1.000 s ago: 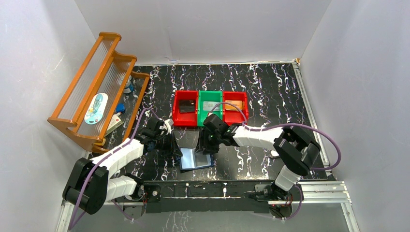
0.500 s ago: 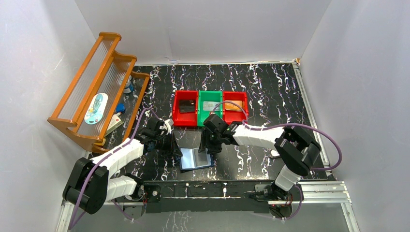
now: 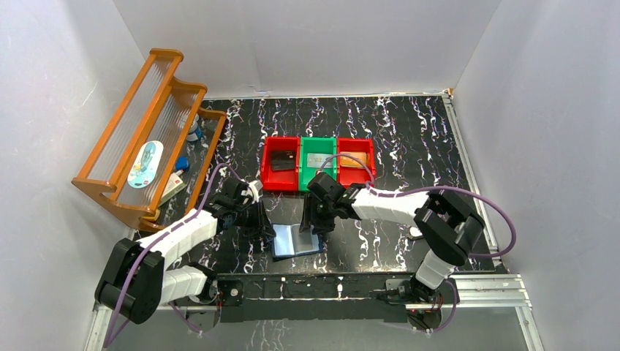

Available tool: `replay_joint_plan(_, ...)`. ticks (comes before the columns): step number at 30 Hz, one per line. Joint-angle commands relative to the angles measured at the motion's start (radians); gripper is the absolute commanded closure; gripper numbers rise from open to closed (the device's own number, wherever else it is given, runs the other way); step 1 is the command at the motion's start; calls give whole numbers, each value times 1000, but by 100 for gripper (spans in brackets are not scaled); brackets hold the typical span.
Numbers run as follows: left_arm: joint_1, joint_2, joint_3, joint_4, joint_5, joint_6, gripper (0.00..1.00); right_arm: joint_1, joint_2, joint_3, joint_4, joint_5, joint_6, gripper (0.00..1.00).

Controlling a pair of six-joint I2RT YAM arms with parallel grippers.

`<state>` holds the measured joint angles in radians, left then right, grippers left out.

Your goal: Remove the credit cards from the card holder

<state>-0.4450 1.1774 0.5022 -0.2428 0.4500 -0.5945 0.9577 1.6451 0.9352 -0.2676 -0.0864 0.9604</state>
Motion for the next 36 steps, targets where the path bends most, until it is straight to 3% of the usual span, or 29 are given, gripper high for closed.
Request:
replay_joint_plan(1, 2, 4, 12, -17, 28, 6, 95, 5, 22, 31, 63, -58, -11, 46)
replay_joint_plan(9, 0, 3, 10, -16, 33, 3, 95, 5, 30, 16, 132, -114, 9, 46)
replay_joint_plan(36, 1, 15, 3, -6, 36, 2, 95, 48, 34, 125, 47, -74, -61, 36)
